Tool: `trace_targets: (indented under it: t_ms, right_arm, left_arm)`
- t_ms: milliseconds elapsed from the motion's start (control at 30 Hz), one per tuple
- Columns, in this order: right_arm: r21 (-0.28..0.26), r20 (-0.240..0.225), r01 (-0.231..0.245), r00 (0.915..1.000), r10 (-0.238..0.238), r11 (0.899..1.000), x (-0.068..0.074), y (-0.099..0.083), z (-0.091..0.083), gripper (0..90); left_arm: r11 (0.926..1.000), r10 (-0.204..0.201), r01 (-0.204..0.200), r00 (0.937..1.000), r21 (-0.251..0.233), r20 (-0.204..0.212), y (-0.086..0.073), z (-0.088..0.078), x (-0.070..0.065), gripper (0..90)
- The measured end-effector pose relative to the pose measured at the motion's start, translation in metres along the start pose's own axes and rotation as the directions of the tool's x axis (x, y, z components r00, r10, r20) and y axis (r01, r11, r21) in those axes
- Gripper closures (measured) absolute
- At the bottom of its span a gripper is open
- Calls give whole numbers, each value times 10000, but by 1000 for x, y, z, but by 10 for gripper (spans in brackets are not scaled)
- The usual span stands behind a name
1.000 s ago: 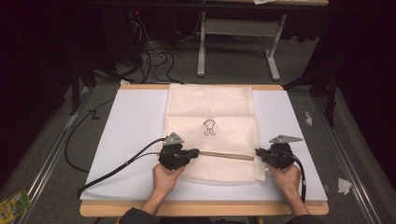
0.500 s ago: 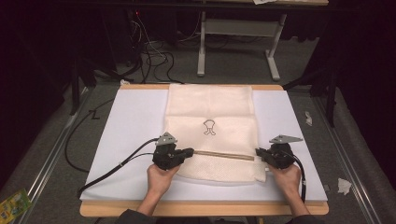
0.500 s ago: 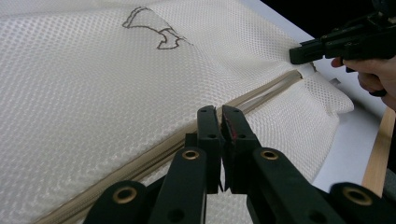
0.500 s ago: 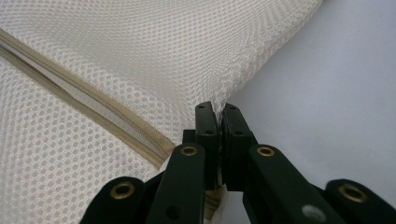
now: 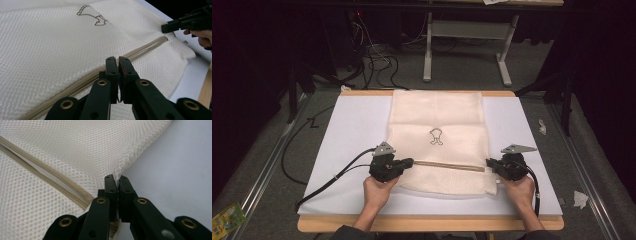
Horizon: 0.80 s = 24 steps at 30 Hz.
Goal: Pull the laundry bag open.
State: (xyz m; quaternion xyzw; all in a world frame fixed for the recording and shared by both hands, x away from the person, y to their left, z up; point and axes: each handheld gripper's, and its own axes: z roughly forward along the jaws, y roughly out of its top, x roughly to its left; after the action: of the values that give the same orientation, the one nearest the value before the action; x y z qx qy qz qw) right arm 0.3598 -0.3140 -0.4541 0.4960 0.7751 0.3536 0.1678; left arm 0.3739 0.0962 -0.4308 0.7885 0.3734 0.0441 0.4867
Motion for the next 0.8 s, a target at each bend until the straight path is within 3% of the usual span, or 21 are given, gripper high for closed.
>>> trace_targets:
  t_ms: [300, 800]
  right_arm:
    - [-14, 14, -5, 10000, 5, 10000, 0, 2, -2, 884]
    - [-65, -55, 37, 10000, -37, 10000, 0, 4, -2, 884]
  left_arm:
    - [9998, -129, 127, 9997, -121, -190, -3, -14, 8, 872]
    - [9992, -232, 217, 9988, -337, -442, -6, -23, 14, 872]
